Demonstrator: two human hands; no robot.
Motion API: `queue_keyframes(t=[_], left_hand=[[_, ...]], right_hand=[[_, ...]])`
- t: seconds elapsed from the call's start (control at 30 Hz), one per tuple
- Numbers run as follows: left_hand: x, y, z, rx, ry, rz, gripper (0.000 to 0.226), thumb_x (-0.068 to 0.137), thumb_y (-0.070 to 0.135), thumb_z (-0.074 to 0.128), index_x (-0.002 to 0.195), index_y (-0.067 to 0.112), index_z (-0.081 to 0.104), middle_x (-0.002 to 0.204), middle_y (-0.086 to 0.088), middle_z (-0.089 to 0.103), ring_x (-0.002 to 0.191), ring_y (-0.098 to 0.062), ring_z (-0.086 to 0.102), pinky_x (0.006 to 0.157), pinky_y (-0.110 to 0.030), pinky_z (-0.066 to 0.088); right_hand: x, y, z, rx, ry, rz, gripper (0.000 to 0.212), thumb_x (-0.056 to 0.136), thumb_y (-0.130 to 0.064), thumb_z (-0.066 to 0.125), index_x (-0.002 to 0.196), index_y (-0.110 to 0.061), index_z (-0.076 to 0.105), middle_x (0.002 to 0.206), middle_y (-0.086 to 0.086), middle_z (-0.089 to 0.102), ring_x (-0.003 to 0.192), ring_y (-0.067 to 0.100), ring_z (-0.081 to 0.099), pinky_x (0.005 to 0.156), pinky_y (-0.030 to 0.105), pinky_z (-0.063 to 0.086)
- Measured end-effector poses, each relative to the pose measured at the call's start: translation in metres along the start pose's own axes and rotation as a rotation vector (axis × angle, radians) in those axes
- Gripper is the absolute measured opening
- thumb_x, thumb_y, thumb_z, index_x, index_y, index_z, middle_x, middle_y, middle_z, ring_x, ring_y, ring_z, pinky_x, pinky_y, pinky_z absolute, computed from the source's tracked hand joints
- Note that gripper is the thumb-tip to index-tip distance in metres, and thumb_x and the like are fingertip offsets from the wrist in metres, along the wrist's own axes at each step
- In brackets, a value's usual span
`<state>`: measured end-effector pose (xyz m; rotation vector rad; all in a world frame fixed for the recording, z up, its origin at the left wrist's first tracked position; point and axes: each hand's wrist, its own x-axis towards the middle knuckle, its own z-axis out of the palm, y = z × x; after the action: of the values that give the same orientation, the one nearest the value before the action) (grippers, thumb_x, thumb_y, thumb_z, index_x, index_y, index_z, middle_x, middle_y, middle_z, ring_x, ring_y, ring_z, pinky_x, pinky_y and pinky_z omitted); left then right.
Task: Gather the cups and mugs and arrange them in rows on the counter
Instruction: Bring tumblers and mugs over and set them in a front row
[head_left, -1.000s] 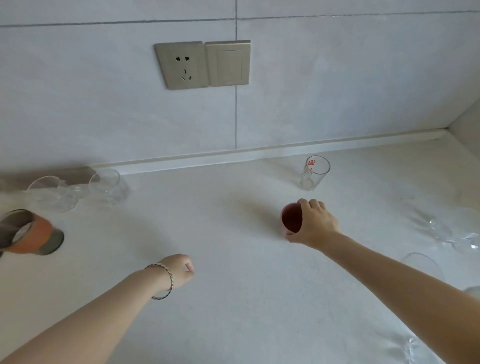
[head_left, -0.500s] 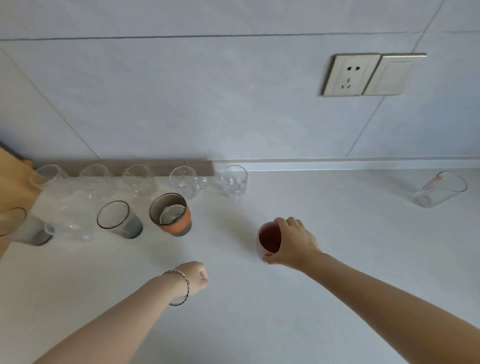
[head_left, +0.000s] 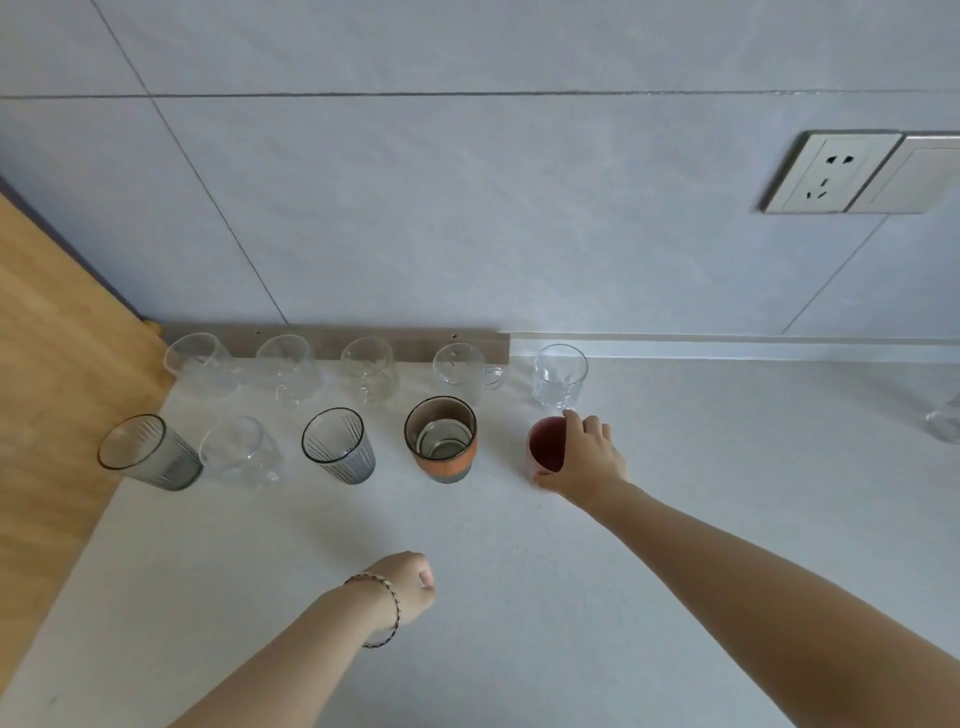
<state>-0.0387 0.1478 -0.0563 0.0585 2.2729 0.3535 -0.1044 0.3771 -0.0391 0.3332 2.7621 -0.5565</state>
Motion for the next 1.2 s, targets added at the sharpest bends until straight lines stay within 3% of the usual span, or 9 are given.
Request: queue_keyframes(t=[0.17, 0.27, 0.37, 0.43, 0.6, 0.77, 0.97, 1.1, 1.2], left_hand=[[0.007, 0.023, 0.001, 0.055, -0.043, 0.05, 0.017, 0.092, 0.018, 0.042, 0.1, 0.019, 0.057, 0.115, -0.006, 0.059, 0.091, -0.016, 0.047, 0.087, -0.025, 0.042], [0.012, 0.054, 0.007, 0.11, -0.076, 0.096, 0.02, 0.092, 0.015, 0.041, 0.09, 0.021, 0.06, 0.098, -0.008, 0.052, 0.087, -0.018, 0.045, 0.079, -0.023, 0.038], [0.015, 0.097, 0.017, 0.172, -0.082, 0.161, 0.03, 0.093, 0.017, 0.041, 0.116, 0.012, 0.06, 0.119, -0.006, 0.061, 0.106, -0.02, 0.056, 0.087, -0.022, 0.042], [0.014, 0.132, 0.026, 0.217, -0.085, 0.206, 0.032, 0.094, 0.017, 0.041, 0.119, 0.01, 0.058, 0.126, -0.005, 0.06, 0.117, -0.02, 0.056, 0.093, -0.022, 0.042], [0.009, 0.232, 0.06, 0.324, -0.107, 0.344, 0.031, 0.092, 0.019, 0.042, 0.117, 0.012, 0.06, 0.125, -0.004, 0.061, 0.116, -0.019, 0.057, 0.093, -0.02, 0.043], [0.007, 0.331, 0.107, 0.375, -0.118, 0.421, 0.017, 0.092, 0.022, 0.043, 0.103, 0.022, 0.056, 0.118, -0.001, 0.058, 0.114, -0.017, 0.056, 0.095, -0.022, 0.043], [-0.006, 0.437, 0.166, 0.378, -0.106, 0.442, 0.028, 0.093, 0.021, 0.044, 0.116, 0.014, 0.058, 0.126, -0.002, 0.058, 0.116, -0.018, 0.055, 0.095, -0.021, 0.042], [-0.012, 0.481, 0.197, 0.387, -0.132, 0.437, 0.013, 0.092, 0.021, 0.045, 0.097, 0.022, 0.057, 0.117, -0.002, 0.06, 0.097, -0.016, 0.053, 0.088, -0.021, 0.042], [-0.014, 0.497, 0.21, 0.393, -0.141, 0.43, 0.006, 0.092, 0.022, 0.045, 0.09, 0.025, 0.05, 0.102, 0.002, 0.055, 0.093, -0.015, 0.053, 0.08, -0.02, 0.042]], right_hand=[[-0.028, 0.024, 0.002, -0.067, 0.009, -0.036, 0.098, 0.079, -0.025, 0.073, 0.15, -0.013, 0.006, 0.145, 0.008, 0.024, 0.136, 0.026, 0.026, 0.108, 0.033, 0.036], [-0.051, 0.063, -0.002, -0.14, -0.128, -0.001, 0.072, 0.086, -0.025, 0.063, 0.146, -0.016, 0.024, 0.143, 0.007, 0.034, 0.133, 0.024, 0.034, 0.103, 0.033, 0.04], [-0.076, 0.117, -0.014, -0.12, -0.279, 0.122, 0.046, 0.09, -0.03, 0.053, 0.135, -0.022, 0.045, 0.135, 0.0, 0.051, 0.125, 0.019, 0.049, 0.097, 0.029, 0.042], [-0.096, 0.156, -0.027, -0.078, -0.305, 0.217, 0.041, 0.091, -0.031, 0.051, 0.132, -0.024, 0.048, 0.131, -0.002, 0.055, 0.121, 0.018, 0.053, 0.096, 0.028, 0.042], [-0.148, 0.267, -0.065, 0.013, -0.205, 0.396, 0.037, 0.09, -0.031, 0.052, 0.126, -0.025, 0.052, 0.126, -0.003, 0.059, 0.118, 0.018, 0.055, 0.091, 0.026, 0.042], [-0.201, 0.379, -0.108, 0.067, 0.081, 0.472, 0.033, 0.091, -0.026, 0.052, 0.123, -0.019, 0.056, 0.124, 0.0, 0.055, 0.123, 0.019, 0.049, 0.099, 0.029, 0.041], [-0.252, 0.508, -0.165, -0.061, 0.141, 0.611, 0.063, 0.083, -0.038, 0.063, 0.139, -0.019, 0.04, 0.14, 0.007, 0.036, 0.134, 0.027, 0.031, 0.11, 0.036, 0.031], [-0.274, 0.573, -0.181, -0.035, -0.068, 0.702, 0.095, 0.069, -0.044, 0.077, 0.145, -0.021, 0.024, 0.142, 0.011, 0.028, 0.133, 0.033, 0.03, 0.104, 0.042, 0.038], [-0.28, 0.597, -0.172, -0.04, -0.269, 0.628, 0.105, 0.066, -0.039, 0.08, 0.148, -0.025, 0.016, 0.14, 0.009, 0.032, 0.127, 0.032, 0.043, 0.097, 0.039, 0.044]])
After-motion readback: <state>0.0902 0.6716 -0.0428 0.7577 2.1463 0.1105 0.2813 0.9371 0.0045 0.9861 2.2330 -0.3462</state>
